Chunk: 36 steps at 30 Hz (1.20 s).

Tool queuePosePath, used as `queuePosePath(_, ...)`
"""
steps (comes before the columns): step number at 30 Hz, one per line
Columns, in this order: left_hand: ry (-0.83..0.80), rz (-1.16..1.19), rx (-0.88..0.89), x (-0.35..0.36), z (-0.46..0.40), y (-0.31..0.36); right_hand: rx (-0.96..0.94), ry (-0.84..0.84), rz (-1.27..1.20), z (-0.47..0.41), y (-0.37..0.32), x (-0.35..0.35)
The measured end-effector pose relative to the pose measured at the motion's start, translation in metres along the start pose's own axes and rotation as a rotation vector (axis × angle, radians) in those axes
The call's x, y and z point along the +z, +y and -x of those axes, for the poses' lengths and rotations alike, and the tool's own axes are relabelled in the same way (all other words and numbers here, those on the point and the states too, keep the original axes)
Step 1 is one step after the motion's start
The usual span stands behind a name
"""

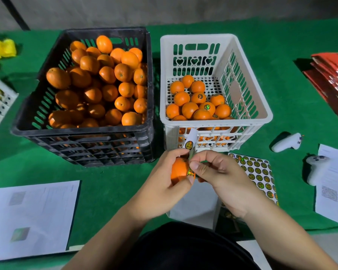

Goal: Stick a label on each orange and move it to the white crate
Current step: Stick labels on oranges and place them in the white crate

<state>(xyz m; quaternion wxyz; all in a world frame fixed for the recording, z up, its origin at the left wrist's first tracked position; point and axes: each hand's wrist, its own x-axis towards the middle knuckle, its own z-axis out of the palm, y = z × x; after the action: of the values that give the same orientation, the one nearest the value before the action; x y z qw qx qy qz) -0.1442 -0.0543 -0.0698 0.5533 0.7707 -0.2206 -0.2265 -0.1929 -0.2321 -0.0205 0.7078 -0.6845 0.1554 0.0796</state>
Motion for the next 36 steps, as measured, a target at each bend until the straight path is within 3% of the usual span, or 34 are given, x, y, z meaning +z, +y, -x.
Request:
queuePosePath(8,0.018,-0.280,0.060,-0.004,0.002,0.010,-0.006,0.006,0.179,0.003,-0.005,-0.007)
queuePosePath(13,-0.012,-0.483,0.076,-0.005,0.007,0.006,0.117,0.211,-0.282,-0.007,-0.007,-0.020)
queuePosePath(16,0.000,-0.257,-0.026,-0.005,0.012,-0.001,-0.079,0.318,-0.165,-0.010,-0.007,-0.033)
queuePosePath(20,0.129,0.011,-0.055,-0.006,0.008,-0.002,-0.201,0.170,-0.005,0.001,0.007,-0.013)
queuePosePath(23,0.179,0.001,0.030,-0.004,0.006,-0.001,-0.177,0.078,-0.071,0.004,0.019,0.007)
queuePosePath(29,0.225,0.046,0.176,-0.001,0.007,0.002,-0.032,0.065,-0.311,0.004,0.018,0.025)
queuePosePath(36,0.225,0.063,0.185,0.003,0.006,0.008,0.042,0.009,-0.502,0.006,0.015,0.025)
